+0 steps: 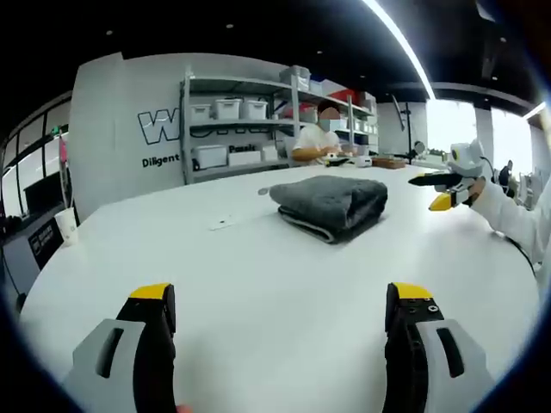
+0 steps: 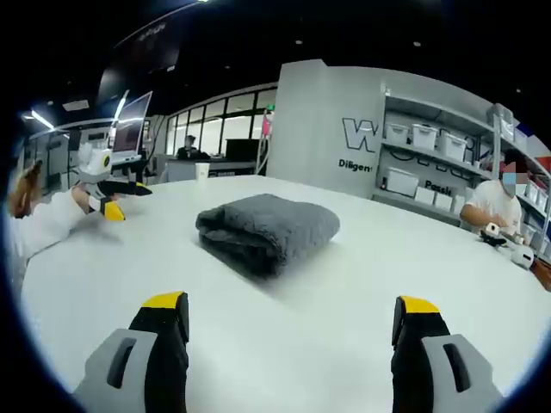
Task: Open the folded towel by lifting each exposed corner and separating the folded layers until the towel lies flat within the target outline without major curled edges
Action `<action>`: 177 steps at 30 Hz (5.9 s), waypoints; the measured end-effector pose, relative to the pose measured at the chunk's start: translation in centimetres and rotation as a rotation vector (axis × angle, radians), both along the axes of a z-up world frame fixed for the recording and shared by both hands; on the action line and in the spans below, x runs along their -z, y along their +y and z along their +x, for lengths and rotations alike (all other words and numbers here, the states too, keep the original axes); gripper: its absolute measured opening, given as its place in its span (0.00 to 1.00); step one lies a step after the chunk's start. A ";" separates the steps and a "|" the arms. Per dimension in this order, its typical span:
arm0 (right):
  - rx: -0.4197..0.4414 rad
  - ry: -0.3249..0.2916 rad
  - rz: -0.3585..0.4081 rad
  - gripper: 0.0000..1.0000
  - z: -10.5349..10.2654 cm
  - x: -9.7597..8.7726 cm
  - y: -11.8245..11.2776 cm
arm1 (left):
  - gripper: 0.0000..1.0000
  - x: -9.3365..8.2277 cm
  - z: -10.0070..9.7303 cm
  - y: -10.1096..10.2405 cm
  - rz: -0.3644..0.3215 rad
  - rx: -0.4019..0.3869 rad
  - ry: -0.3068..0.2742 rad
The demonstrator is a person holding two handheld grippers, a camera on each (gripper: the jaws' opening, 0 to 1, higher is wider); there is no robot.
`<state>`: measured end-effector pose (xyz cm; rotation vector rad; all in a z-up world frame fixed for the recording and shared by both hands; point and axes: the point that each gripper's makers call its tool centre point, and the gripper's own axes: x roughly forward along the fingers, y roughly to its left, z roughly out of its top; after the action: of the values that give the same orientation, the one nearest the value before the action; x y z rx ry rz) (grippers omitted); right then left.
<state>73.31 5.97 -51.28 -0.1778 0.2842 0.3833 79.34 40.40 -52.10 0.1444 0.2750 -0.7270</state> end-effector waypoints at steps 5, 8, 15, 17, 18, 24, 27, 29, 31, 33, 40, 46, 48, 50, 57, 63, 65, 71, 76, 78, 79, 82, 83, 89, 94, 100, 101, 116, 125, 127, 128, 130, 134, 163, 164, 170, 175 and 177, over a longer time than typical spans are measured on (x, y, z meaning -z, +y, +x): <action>-0.004 0.001 -0.001 0.99 0.0 0.1 0.1 | 1.00 0.0 0.0 -0.1 0.001 0.003 -0.001; -0.006 0.004 -0.002 0.99 0.0 0.2 0.2 | 1.00 0.0 0.0 0.0 0.001 0.002 0.000; -0.003 0.003 -0.002 0.99 0.1 0.1 0.0 | 1.00 0.0 0.1 0.0 -0.001 0.002 -0.001; -0.002 0.003 0.000 0.99 0.1 0.1 0.0 | 1.00 0.0 0.1 0.0 -0.002 0.002 0.000; -0.002 0.003 0.000 0.99 0.1 0.1 0.0 | 1.00 0.0 0.1 0.0 -0.002 0.003 0.000; -0.003 0.003 -0.001 0.99 0.1 0.1 0.0 | 1.00 0.0 0.0 -0.1 0.000 0.002 0.001; -0.004 0.003 0.000 0.99 0.1 0.1 0.0 | 1.00 0.0 0.0 0.0 0.000 0.002 0.000; -0.004 0.003 0.000 0.99 0.1 0.1 0.0 | 1.00 0.1 0.1 0.0 0.000 0.001 0.003; -0.003 0.003 -0.001 0.99 0.1 0.1 0.0 | 1.00 0.1 0.1 0.0 0.000 0.000 0.005; -0.004 0.002 -0.001 0.99 0.1 0.1 0.0 | 1.00 0.1 0.1 0.0 0.000 0.002 0.003; -0.006 0.008 -0.003 0.99 0.1 0.3 0.1 | 1.00 0.1 0.1 0.1 0.000 -0.001 0.004; -0.005 0.009 -0.005 0.99 0.0 0.4 0.2 | 1.00 0.1 0.1 0.1 0.001 0.000 0.002; -0.005 0.010 -0.005 0.99 -0.1 0.4 0.2 | 1.00 0.1 0.1 0.1 0.002 -0.001 0.003; -0.005 0.009 -0.005 0.99 -0.1 0.4 0.2 | 1.00 0.1 0.0 0.1 0.002 -0.001 0.002; -0.004 0.002 -0.008 0.99 -0.2 0.2 0.3 | 1.00 0.0 0.0 0.0 0.002 0.001 0.000; -0.005 -0.007 -0.014 0.99 -0.1 0.0 0.4 | 1.00 -0.1 0.0 0.1 0.006 -0.005 -0.006; -0.001 -0.003 -0.017 0.99 0.1 0.1 0.6 | 1.00 -0.1 0.0 0.2 0.008 -0.008 -0.005; -0.003 -0.010 -0.057 0.99 0.8 -0.1 2.1 | 1.00 0.2 -0.2 -0.4 0.012 0.007 0.006; -0.033 -0.044 -0.115 0.98 1.5 -1.2 4.6 | 1.00 -0.1 -0.4 -0.6 0.002 0.016 0.005; -0.061 -0.061 -0.152 0.98 2.0 -1.7 6.1 | 1.00 -0.1 -0.4 -0.7 -0.001 0.016 0.006; -0.073 -0.067 -0.164 0.98 2.3 -2.0 6.9 | 1.00 -0.1 -0.4 -0.7 -0.002 0.016 0.007; -0.109 -0.087 -0.184 0.96 3.4 -2.6 9.1 | 1.00 -0.1 -0.5 -0.8 -0.003 0.018 0.008; -0.122 -0.093 -0.193 0.95 3.7 -2.7 9.6 | 1.00 -0.1 -0.5 -0.8 -0.003 0.018 0.007; -0.218 -0.165 -0.299 0.85 5.9 -2.9 14.6 | 1.00 -0.2 -0.4 -0.7 -0.008 0.015 0.005; -0.255 -0.157 -0.375 0.79 7.6 -1.4 17.1 | 1.00 -0.3 -0.4 -0.7 -0.014 0.017 0.007; -0.242 -0.123 -0.411 0.66 9.1 0.0 17.2 | 1.00 -0.7 -0.6 -0.8 -0.026 0.020 -0.002; -0.240 -0.124 -0.424 0.63 9.3 0.1 17.1 | 1.00 -0.7 -0.6 -0.8 -0.027 0.020 -0.003; -0.267 -0.239 -0.649 0.33 9.4 0.7 18.2 | 1.00 -0.4 -0.6 -0.7 -0.032 0.017 0.007; -0.327 -0.295 -0.752 0.07 9.3 1.8 19.2 | 1.00 -0.4 -0.6 -0.8 -0.034 0.021 0.007; -0.329 -0.298 -0.756 0.03 9.5 2.0 19.0 | 1.00 -0.4 -0.6 -0.8 -0.033 0.019 0.008; -0.331 -0.303 -0.741 0.02 9.5 1.9 19.0 | 1.00 -0.4 -0.6 -0.7 -0.033 0.018 0.009; -0.325 -0.294 -0.619 0.00 9.5 1.5 18.7 | 1.00 -0.3 -0.6 -0.7 -0.032 0.017 0.010; -0.296 -0.287 -0.429 0.00 9.3 0.2 17.8 | 1.00 -0.2 -0.5 -0.7 -0.027 0.016 0.012; -0.031 -0.468 -0.239 0.00 8.3 -7.1 6.4 | 1.00 0.9 -0.2 -0.4 -0.012 0.005 0.039; -0.023 -0.469 -0.237 0.00 8.2 -7.2 6.0 | 1.00 0.9 -0.2 -0.4 -0.012 0.005 0.039; 0.023 -0.482 -0.222 0.00 8.0 -7.8 3.9 | 1.00 1.1 0.0 -0.3 -0.009 0.003 0.043; 0.071 -0.483 -0.191 0.00 8.2 -8.2 1.9 | 1.00 1.2 -0.1 -0.3 -0.006 0.002 0.048; 0.086 -0.483 -0.171 0.00 8.1 -8.3 1.2 | 1.00 1.1 -0.1 -0.3 -0.006 0.002 0.045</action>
<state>81.44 7.19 -43.02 -0.4166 -0.1521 0.2209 79.21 40.10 -53.24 0.1227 0.3159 -0.7334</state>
